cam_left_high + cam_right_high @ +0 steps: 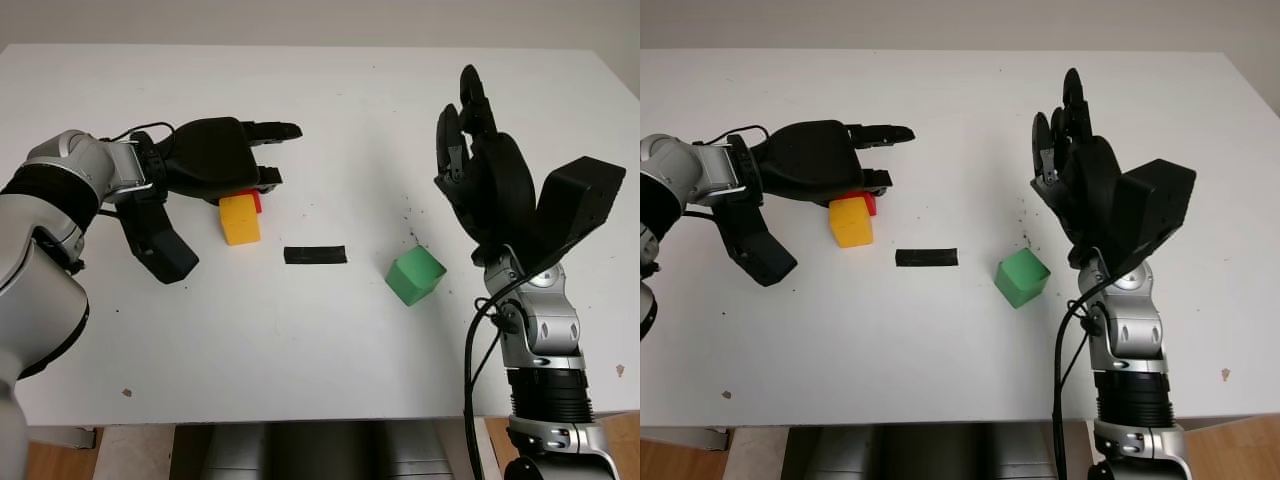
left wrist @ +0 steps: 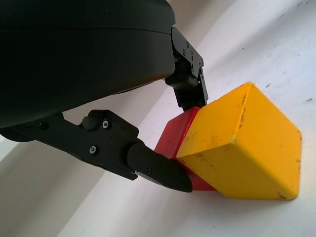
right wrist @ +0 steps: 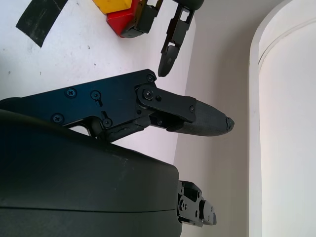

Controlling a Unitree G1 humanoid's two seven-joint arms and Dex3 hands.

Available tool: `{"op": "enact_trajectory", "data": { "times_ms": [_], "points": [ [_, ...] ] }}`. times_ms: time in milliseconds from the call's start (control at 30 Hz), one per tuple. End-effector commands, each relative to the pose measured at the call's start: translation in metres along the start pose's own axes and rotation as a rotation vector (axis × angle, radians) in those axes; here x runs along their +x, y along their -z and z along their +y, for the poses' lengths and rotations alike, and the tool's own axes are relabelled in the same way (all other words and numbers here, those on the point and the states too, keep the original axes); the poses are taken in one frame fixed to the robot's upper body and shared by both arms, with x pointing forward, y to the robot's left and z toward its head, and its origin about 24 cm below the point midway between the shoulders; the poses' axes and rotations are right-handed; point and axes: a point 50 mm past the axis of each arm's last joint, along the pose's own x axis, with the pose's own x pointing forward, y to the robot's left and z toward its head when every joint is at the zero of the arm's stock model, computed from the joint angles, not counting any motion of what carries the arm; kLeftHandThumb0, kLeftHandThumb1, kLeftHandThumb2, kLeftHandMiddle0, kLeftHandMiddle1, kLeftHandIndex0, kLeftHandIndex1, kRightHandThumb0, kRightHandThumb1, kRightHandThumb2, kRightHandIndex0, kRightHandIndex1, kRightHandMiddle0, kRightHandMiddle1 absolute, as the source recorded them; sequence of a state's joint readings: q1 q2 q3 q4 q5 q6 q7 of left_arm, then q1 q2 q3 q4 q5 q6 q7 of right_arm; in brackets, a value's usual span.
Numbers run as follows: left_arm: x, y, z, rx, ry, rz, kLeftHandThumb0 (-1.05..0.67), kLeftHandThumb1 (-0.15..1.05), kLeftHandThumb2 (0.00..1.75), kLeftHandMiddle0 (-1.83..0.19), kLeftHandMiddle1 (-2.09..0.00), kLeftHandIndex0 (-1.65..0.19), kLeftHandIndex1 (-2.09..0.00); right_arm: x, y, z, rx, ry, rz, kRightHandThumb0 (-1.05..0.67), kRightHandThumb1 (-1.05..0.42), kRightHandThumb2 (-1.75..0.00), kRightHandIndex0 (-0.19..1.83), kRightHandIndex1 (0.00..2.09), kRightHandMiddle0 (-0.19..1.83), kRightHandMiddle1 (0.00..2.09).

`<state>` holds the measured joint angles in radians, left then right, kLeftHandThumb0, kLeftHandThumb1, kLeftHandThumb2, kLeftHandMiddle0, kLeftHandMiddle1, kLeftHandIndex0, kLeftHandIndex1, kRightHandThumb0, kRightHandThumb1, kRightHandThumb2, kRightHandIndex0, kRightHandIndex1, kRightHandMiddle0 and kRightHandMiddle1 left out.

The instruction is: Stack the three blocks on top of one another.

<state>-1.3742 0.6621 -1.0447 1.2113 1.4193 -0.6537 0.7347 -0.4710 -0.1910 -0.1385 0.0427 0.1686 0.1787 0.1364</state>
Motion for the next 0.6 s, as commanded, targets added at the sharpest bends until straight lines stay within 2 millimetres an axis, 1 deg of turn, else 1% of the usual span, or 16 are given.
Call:
{"op": "enact_trajectory", "data": {
  "times_ms": [0, 67, 100, 267, 467, 567],
  "points": [
    [0.0, 0.012, 0.01, 0.041, -0.019, 0.024, -0.34, 0.91, 0.05, -0.16, -0.1, -0.49, -1.13, -0.003, -0.002, -0.003, -0.004, 0.005, -0.011, -0.62, -1.05, -0.65, -0.19, 0.0, -0.19, 0.0],
    [-0.001, 0.016, 0.011, 0.066, -0.012, 0.042, -0.35, 0.91, 0.05, -0.16, -0.11, -0.48, -1.24, -0.002, -0.001, -0.003, -0.008, 0.003, -0.009, -0.62, -1.05, -0.65, -0.19, 0.0, -0.19, 0.0],
    [-0.001, 0.018, 0.012, 0.076, -0.005, 0.051, -0.33, 0.91, 0.05, -0.16, -0.11, -0.46, -1.25, -0.002, -0.001, -0.003, -0.009, 0.001, -0.008, -0.62, -1.05, -0.65, -0.19, 0.0, -0.19, 0.0],
    [-0.007, 0.03, 0.017, 0.11, -0.014, 0.098, -0.33, 0.89, 0.05, -0.19, -0.13, -0.49, -1.19, -0.001, -0.001, -0.002, -0.01, -0.006, -0.005, -0.63, -1.05, -0.65, -0.19, 0.0, -0.19, 0.0],
    [-0.014, 0.047, 0.025, 0.177, -0.032, 0.175, -0.37, 0.9, 0.06, -0.2, -0.13, -0.5, -1.1, 0.001, 0.0, -0.001, -0.013, -0.015, -0.002, -0.63, -1.05, -0.66, -0.19, 0.0, -0.19, 0.0],
    [-0.018, 0.057, 0.031, 0.159, -0.019, 0.23, -0.36, 0.9, 0.06, -0.19, -0.12, -0.51, -1.06, 0.002, 0.0, -0.001, -0.015, -0.02, -0.004, -0.62, -1.05, -0.67, -0.19, 0.0, -0.19, 0.0]
  ]
}}
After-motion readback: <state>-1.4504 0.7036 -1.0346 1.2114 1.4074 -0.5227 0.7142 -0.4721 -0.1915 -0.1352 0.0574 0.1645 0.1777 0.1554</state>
